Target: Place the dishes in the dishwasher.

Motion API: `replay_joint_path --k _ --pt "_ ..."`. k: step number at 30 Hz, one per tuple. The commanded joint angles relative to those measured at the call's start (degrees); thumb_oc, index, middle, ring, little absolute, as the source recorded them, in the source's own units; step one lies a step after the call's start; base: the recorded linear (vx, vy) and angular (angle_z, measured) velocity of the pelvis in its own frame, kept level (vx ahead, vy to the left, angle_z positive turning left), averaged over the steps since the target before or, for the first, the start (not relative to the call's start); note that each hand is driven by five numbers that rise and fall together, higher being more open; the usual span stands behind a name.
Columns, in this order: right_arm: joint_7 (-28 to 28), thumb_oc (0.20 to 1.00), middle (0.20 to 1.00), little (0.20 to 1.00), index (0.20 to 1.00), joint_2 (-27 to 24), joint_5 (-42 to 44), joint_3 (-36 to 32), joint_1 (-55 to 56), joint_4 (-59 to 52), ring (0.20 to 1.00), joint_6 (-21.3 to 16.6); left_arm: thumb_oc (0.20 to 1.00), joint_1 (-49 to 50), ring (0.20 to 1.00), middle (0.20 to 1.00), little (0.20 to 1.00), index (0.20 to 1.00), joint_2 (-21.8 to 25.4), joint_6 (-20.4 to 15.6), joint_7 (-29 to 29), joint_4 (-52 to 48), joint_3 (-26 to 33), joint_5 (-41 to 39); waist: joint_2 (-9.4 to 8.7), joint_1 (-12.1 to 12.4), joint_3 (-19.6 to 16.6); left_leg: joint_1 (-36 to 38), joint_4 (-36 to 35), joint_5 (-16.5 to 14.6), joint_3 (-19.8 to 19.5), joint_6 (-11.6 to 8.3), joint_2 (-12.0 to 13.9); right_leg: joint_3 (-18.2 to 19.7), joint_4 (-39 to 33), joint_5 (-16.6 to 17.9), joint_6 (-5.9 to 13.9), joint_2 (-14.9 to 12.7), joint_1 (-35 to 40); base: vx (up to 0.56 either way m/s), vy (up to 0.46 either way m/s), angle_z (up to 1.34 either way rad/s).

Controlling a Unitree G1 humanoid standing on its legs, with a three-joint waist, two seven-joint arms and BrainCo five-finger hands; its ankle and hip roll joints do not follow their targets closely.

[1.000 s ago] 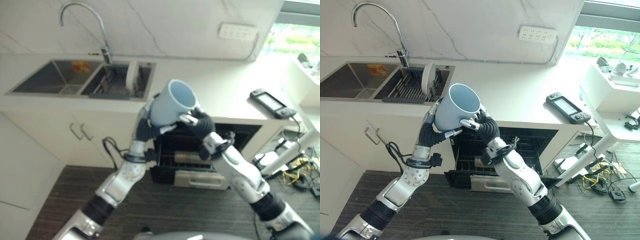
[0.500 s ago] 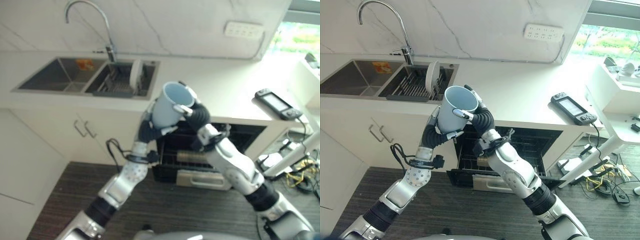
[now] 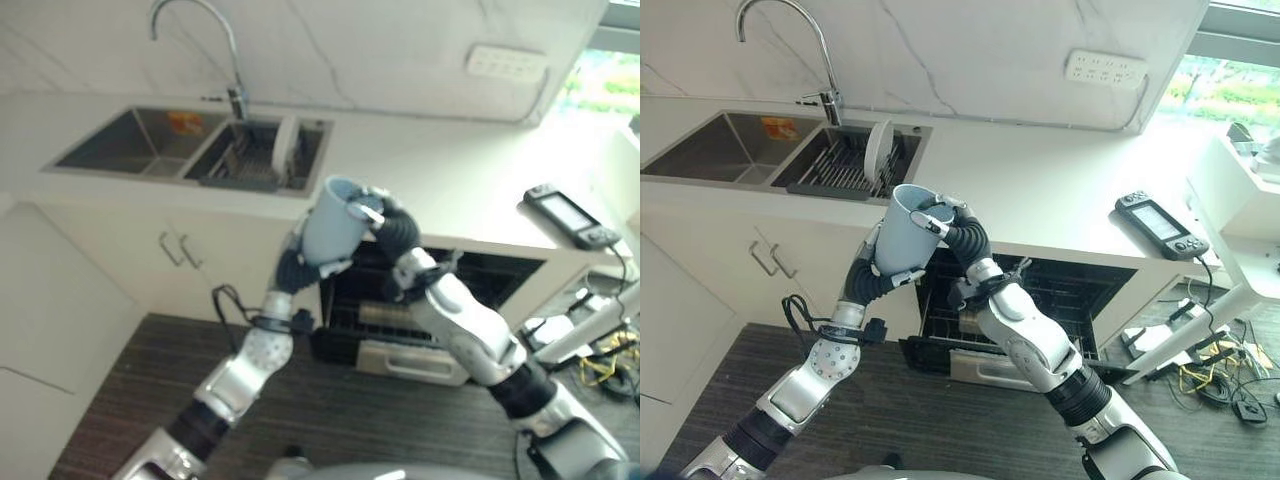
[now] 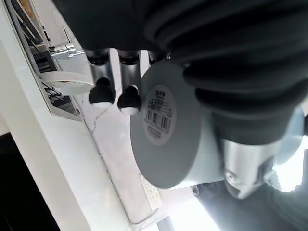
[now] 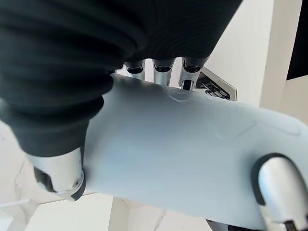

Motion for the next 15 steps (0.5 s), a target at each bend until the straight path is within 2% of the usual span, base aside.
replay_joint_path --k 1,5,6,7,8,9,15 --pt "3.52 0.2 0.2 0.2 0.2 3.05 0.34 2.51 -6.8 -1.11 0.2 -0.3 0.2 -6.4 0.2 0.2 0.2 0.2 0.61 -3.78 -1.35 -2.34 -2.95 0.88 -1.45 1.21 -0.56 1.09 0.06 -3.87 -2.64 -1.02 2.13 3.43 0.05 -1.01 3.97 -5.14 0.38 0.0 0.0 0.0" --pt "4.33 0.2 0.2 0.2 0.2 3.06 2.01 2.66 -6.63 -0.64 0.2 -0.25 0.2 -6.38 0.2 0.2 0.2 0.2 0.58 -3.93 -1.53 -2.5 -2.96 0.9 -1.45 1.3 -0.55 1.18 0.06 -3.86 -2.73 -1.02 2.14 3.37 0.05 -1.08 3.95 -5.16 0.56 0.0 0.0 0.0" --pt "4.83 0.291 0.291 0.291 0.291 3.18 2.49 2.75 -6.48 -0.37 0.291 -0.3 0.2 -6.46 0.2 0.2 0.2 0.2 0.63 -4.07 -1.61 -2.47 -2.92 0.79 -1.43 1.34 -0.54 1.18 0.06 -3.84 -2.79 -1.02 2.15 3.32 0.05 -1.09 3.97 -5.18 0.61 0.0 0.0 0.0" --pt "5.03 0.492 0.492 0.492 0.492 3.27 2.7 2.77 -6.4 -0.31 0.492 -0.32 0.2 -6.46 0.2 0.2 0.2 0.2 0.63 -4.09 -1.7 -2.61 -2.84 0.83 -1.41 1.35 -0.54 1.19 0.06 -3.83 -2.82 -1.02 2.14 3.29 0.05 -1.09 3.96 -5.19 0.62 0.0 0.0 0.0" --pt "5.08 0.859 0.859 0.859 0.859 3.33 2.71 2.87 -6.33 -0.39 0.859 -0.29 0.2 -6.41 0.2 0.2 0.2 0.2 0.6 -4.1 -1.87 -2.68 -2.91 0.81 -1.42 1.36 -0.57 1.18 0.06 -3.84 -2.86 -1.0 2.11 3.32 0.05 -1.11 3.95 -5.18 0.63 0.0 0.0 0.0" --pt "5.24 1.0 1.0 1.0 1.0 3.3 2.6 2.99 -6.13 -0.67 1.0 -0.08 0.2 -6.26 0.2 0.2 0.2 0.2 0.58 -4.26 -2.24 -2.77 -2.93 0.77 -1.44 1.35 -0.58 1.17 0.06 -3.82 -2.85 -0.99 2.11 3.34 0.05 -1.1 3.94 -5.2 0.61 0.0 0.0 0.0" --pt "5.89 1.0 1.0 1.0 1.0 3.7 2.85 3.25 -6.64 0.09 1.0 -1.26 0.2 -6.21 0.2 0.2 0.2 0.2 0.38 -4.43 -2.04 -2.25 -3.64 0.96 -1.46 1.43 -0.69 1.27 0.06 -3.84 -2.91 -0.95 1.99 3.26 0.05 -1.06 3.95 -5.23 0.72 0.0 0.0 0.0"
